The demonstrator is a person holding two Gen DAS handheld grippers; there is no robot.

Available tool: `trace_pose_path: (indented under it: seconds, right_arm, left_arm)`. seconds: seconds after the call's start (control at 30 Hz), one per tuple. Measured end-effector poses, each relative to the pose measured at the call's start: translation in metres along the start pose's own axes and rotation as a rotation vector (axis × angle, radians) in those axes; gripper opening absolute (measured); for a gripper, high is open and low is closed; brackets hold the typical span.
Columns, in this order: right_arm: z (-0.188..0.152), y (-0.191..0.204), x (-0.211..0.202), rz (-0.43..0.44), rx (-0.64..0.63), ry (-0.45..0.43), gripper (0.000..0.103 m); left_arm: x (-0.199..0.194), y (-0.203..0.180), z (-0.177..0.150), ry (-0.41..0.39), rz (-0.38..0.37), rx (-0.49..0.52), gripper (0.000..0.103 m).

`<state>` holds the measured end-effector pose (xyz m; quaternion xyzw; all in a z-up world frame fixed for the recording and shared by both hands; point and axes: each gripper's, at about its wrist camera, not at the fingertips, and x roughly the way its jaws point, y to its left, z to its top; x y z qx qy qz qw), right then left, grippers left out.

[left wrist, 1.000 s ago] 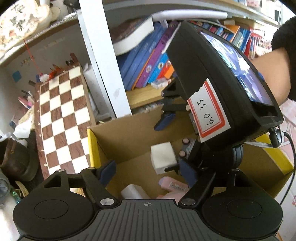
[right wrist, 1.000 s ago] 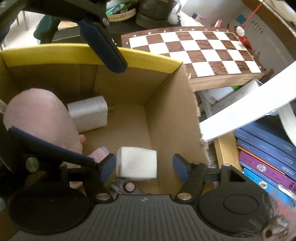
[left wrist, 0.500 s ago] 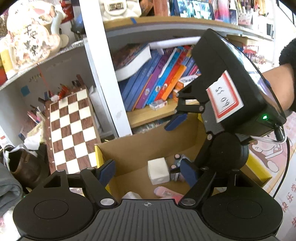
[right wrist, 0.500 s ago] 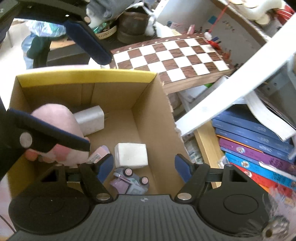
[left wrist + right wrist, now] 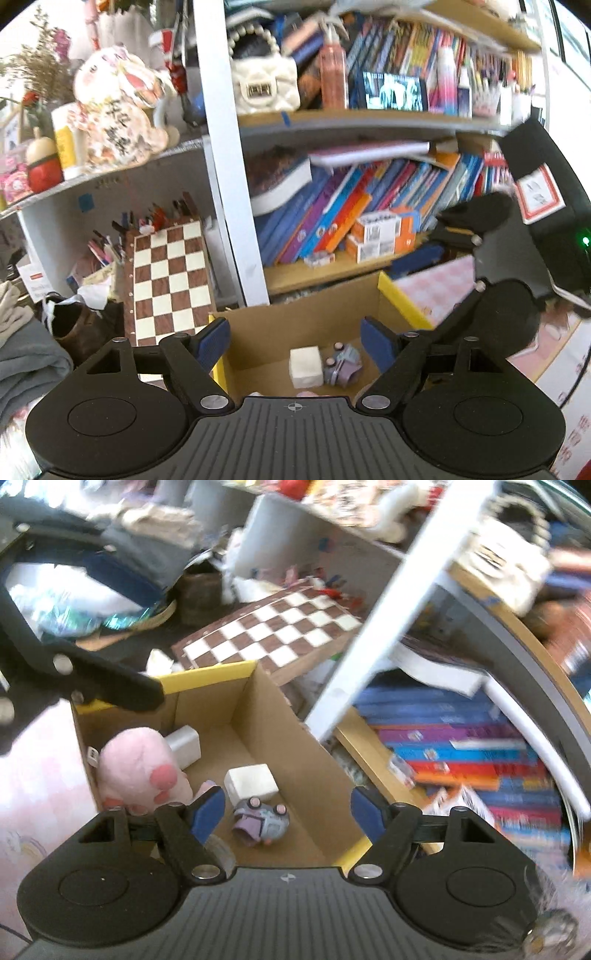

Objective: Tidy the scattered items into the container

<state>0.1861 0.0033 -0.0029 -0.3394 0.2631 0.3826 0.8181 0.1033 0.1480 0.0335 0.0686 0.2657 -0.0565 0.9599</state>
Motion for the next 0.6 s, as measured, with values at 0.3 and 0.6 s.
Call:
trace_pose_path:
  seconds: [0.3,0.6]
  right_arm:
    - [-0.040,0.000,-0.053,-0.083,0.227,-0.032,0.080]
    - [-0.085,-0.006,-0.084,-0.118,0.433,-0.006,0.086]
  left_arm:
    - [-0.024,-0.021,-0.010,0.001,0.005,-0.023,0.086]
    - [-0.029,-0.045,-0.025,0.050,0.003,-0.039,0.087]
